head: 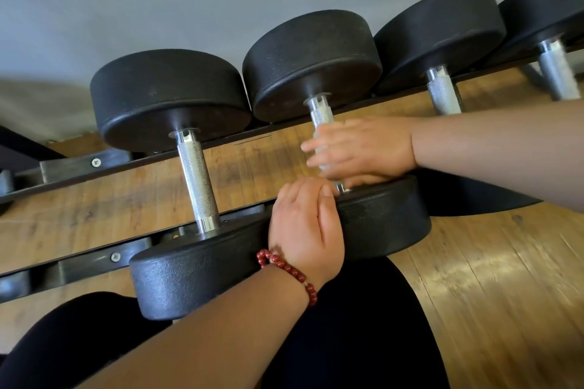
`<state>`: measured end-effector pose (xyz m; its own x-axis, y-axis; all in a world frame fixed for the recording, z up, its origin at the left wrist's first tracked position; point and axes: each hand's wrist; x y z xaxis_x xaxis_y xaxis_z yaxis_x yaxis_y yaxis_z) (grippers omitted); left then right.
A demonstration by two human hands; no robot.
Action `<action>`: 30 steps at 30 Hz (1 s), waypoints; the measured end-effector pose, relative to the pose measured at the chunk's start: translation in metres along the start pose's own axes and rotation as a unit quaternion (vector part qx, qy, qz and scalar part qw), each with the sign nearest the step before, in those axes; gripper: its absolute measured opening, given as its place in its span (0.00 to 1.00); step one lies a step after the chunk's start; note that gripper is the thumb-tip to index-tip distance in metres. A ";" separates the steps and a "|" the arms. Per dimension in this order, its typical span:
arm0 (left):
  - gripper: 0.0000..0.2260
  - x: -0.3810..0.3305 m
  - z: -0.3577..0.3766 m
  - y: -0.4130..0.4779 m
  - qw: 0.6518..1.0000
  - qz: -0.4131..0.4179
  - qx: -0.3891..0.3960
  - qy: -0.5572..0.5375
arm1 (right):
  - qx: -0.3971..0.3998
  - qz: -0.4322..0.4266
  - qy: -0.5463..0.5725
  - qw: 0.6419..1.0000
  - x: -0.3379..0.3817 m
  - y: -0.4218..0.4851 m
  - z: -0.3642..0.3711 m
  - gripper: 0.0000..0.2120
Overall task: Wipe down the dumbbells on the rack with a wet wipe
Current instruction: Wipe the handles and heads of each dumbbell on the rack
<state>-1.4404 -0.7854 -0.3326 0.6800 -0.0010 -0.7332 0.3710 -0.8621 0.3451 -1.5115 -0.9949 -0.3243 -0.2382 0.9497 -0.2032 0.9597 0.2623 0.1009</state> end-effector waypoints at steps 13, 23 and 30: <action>0.14 0.000 0.000 0.000 1.000 -0.003 -0.001 -0.001 | -0.042 0.055 -0.026 0.997 -0.015 -0.009 -0.005 0.22; 0.15 0.000 0.000 0.000 1.000 -0.009 0.007 -0.004 | -0.044 0.027 -0.061 0.997 -0.027 0.008 -0.009 0.18; 0.15 0.002 0.001 0.000 1.000 0.000 -0.001 -0.003 | -0.003 -0.010 -0.010 1.000 0.000 0.000 0.000 0.20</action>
<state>-1.4399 -0.7857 -0.3346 0.6762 -0.0043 -0.7367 0.3717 -0.8614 0.3462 -1.5115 -0.9954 -0.3246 -0.2535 0.9411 -0.2237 0.9541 0.2814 0.1027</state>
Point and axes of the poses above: each hand's wrist, its own y-axis towards the middle knuckle, its own z-axis out of the palm, x = y × z, and after that the axes turned 9 degrees about z, right-handed
